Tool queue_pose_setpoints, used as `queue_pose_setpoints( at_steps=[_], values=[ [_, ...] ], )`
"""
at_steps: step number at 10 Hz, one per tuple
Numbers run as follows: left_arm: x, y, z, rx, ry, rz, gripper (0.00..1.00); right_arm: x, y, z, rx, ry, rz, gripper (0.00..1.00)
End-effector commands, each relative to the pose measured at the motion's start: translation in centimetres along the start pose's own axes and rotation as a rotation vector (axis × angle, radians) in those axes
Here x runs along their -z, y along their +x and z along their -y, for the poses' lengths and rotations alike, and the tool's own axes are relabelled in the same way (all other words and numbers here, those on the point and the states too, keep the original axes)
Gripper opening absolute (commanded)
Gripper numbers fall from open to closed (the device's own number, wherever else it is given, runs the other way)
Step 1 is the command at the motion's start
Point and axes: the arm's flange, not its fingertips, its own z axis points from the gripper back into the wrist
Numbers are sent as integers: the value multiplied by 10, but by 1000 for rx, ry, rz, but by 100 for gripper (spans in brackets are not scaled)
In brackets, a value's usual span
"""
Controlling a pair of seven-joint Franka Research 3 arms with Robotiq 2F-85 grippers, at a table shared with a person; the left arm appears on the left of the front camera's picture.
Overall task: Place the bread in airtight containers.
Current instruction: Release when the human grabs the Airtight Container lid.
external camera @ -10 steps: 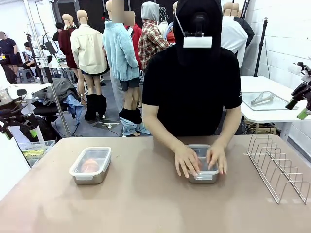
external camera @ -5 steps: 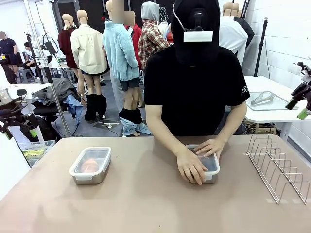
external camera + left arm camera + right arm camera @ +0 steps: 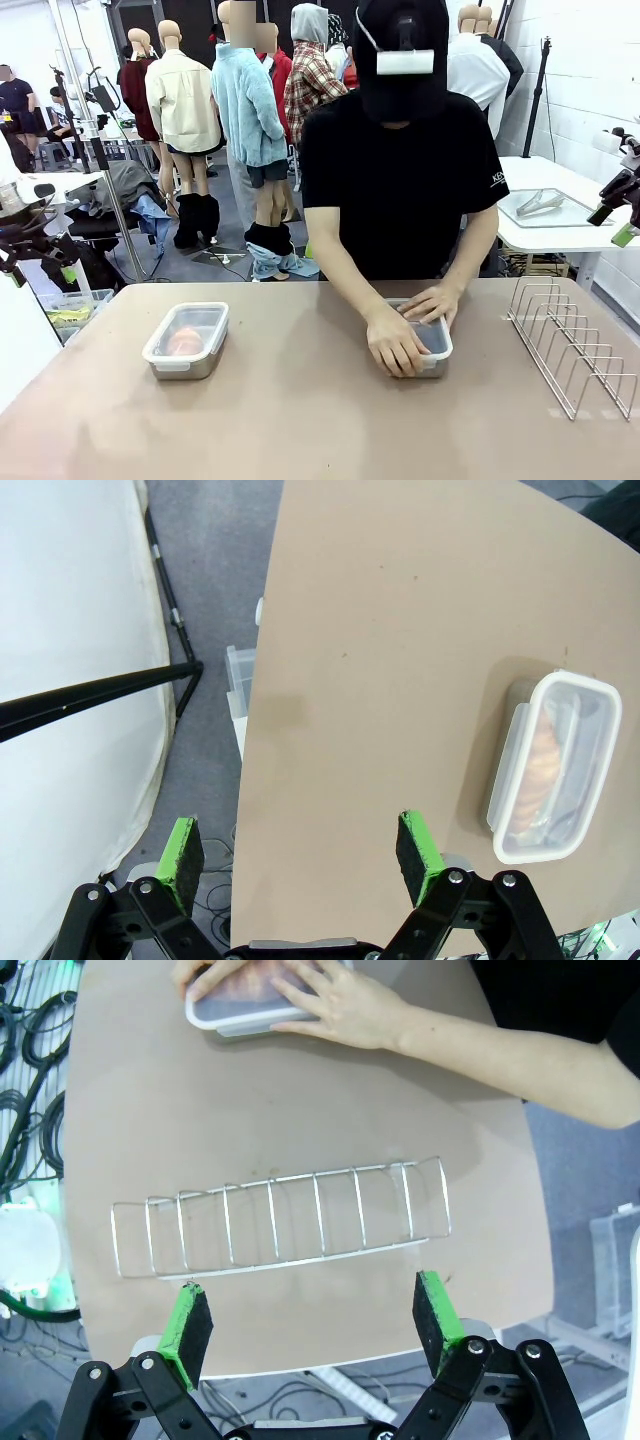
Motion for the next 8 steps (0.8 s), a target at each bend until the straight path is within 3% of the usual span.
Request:
queue_pose_setpoints(
  at_steps=[1,8],
  values=[
    [-1,-1,-1,-3,2,-3,100,-1,0,0,-14,12,-4,100],
    [-1,-1,-1,-3,2,-3,100,-1,0,0,-14,12,-4,100]
  ],
)
